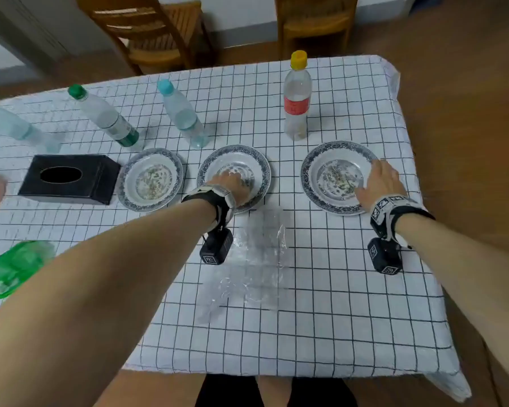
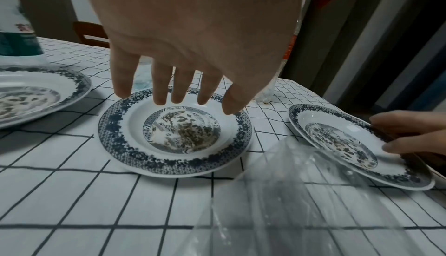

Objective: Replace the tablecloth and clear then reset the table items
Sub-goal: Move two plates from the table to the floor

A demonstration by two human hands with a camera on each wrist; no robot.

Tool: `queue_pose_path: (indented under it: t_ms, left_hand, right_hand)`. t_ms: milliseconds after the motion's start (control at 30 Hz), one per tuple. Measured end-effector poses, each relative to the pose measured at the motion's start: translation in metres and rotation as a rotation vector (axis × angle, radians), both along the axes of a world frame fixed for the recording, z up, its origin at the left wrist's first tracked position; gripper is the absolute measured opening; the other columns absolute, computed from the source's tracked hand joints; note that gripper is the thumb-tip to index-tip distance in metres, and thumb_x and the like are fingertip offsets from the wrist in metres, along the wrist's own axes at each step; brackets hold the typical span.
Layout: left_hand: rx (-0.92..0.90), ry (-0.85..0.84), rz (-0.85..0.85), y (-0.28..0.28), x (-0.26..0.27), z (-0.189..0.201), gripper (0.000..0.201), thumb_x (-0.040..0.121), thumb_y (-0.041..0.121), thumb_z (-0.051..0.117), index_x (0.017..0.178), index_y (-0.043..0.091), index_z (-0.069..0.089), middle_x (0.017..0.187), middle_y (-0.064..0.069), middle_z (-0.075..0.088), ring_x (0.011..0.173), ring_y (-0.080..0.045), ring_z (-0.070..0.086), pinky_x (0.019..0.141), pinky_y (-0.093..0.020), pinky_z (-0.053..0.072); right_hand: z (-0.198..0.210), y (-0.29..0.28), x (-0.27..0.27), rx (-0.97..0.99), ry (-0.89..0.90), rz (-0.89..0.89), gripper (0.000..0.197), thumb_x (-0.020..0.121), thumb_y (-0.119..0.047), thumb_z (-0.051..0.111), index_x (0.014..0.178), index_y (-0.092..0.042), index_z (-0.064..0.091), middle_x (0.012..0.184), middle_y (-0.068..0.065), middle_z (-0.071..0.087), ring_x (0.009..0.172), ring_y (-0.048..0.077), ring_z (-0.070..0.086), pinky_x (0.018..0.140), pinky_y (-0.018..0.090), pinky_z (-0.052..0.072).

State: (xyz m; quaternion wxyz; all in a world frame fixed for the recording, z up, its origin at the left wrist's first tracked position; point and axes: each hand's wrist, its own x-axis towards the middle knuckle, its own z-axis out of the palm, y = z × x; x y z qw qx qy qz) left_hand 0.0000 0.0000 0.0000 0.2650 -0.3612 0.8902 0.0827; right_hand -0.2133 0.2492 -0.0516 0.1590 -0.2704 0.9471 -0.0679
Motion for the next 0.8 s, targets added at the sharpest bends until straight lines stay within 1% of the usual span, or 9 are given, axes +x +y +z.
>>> queue_pose_path:
  t_ms: [133,233,300,400,500,633,700,767,800]
  left_hand:
    - [0.013,0.003,0.007,0.015,0.002,0.020,0.061,0.099,0.055,0.032,0.143,0.014,0.044,0.144,-0.011,0.047,0.124,-0.029,0.051,0.103,-0.041,0.041]
    - [0.003,0.009,0.042,0.013,0.004,0.023,0.057,0.097,0.050,0.039,0.144,0.016,0.042,0.139,-0.014,0.050,0.118,-0.031,0.055,0.097,-0.042,0.046]
    - [-0.009,0.011,0.054,0.014,0.006,0.022,0.056,0.096,0.049,0.042,0.143,0.019,0.041,0.139,-0.014,0.050,0.116,-0.032,0.056,0.096,-0.046,0.050]
    - [-0.006,-0.004,0.073,0.018,0.009,0.021,0.052,0.098,0.041,0.043,0.144,0.018,0.037,0.137,-0.014,0.050,0.117,-0.033,0.055,0.095,-0.047,0.049]
    - [0.001,-0.008,0.077,0.018,0.013,0.021,0.048,0.099,0.030,0.043,0.144,0.015,0.037,0.136,-0.016,0.050,0.119,-0.033,0.053,0.096,-0.044,0.047]
    - [0.013,0.001,0.079,0.002,0.015,0.026,0.046,0.097,0.029,0.044,0.140,0.014,0.042,0.131,-0.014,0.054,0.113,-0.030,0.054,0.087,-0.038,0.046]
    - [0.034,0.028,0.088,-0.010,0.017,0.029,0.044,0.096,0.030,0.044,0.138,0.014,0.045,0.130,-0.013,0.055,0.113,-0.030,0.055,0.086,-0.039,0.046]
    - [0.046,0.043,0.078,-0.027,0.021,0.027,0.042,0.096,0.032,0.043,0.134,0.015,0.047,0.127,-0.012,0.057,0.110,-0.030,0.056,0.082,-0.039,0.046]
    - [0.048,0.057,0.085,-0.037,0.025,0.023,0.042,0.095,0.034,0.043,0.132,0.015,0.047,0.125,-0.012,0.058,0.108,-0.030,0.057,0.080,-0.039,0.046]
  right_hand:
    - [-0.005,-0.003,-0.008,-0.140,-0.046,-0.129,0.065,0.086,-0.018,0.063,0.138,0.002,0.031,0.140,0.021,0.036,0.129,0.037,0.036,0.103,0.048,0.037]
    - [-0.010,-0.009,-0.016,-0.190,-0.077,-0.226,0.071,0.081,-0.011,0.068,0.139,0.003,0.029,0.139,0.025,0.034,0.128,0.040,0.036,0.105,0.046,0.033]
    - [-0.009,-0.011,-0.020,-0.192,-0.109,-0.288,0.069,0.083,-0.013,0.069,0.138,0.004,0.030,0.139,0.025,0.035,0.126,0.040,0.041,0.103,0.046,0.037]
    - [-0.005,-0.015,-0.024,-0.143,-0.268,-0.356,0.065,0.091,-0.023,0.065,0.140,0.004,0.032,0.138,0.024,0.043,0.127,0.038,0.045,0.101,0.046,0.039]
    - [0.003,-0.020,-0.024,-0.165,-0.331,-0.411,0.051,0.095,-0.026,0.059,0.134,0.001,0.039,0.128,0.024,0.054,0.117,0.040,0.054,0.094,0.048,0.046]
    - [0.011,-0.024,-0.018,-0.283,-0.240,-0.458,0.039,0.092,-0.022,0.058,0.121,0.003,0.048,0.117,0.025,0.057,0.110,0.039,0.056,0.088,0.046,0.048]
    - [0.015,-0.028,-0.018,-0.367,-0.226,-0.497,0.034,0.089,-0.024,0.059,0.112,0.000,0.052,0.108,0.022,0.057,0.099,0.035,0.057,0.082,0.044,0.049]
    - [0.020,-0.036,-0.016,-0.400,-0.214,-0.533,0.025,0.087,-0.026,0.057,0.101,-0.006,0.049,0.096,0.017,0.052,0.084,0.028,0.052,0.068,0.037,0.043]
    - [0.022,-0.042,-0.014,-0.385,-0.203,-0.542,0.023,0.087,-0.026,0.057,0.098,-0.008,0.047,0.093,0.015,0.050,0.080,0.027,0.050,0.065,0.035,0.039]
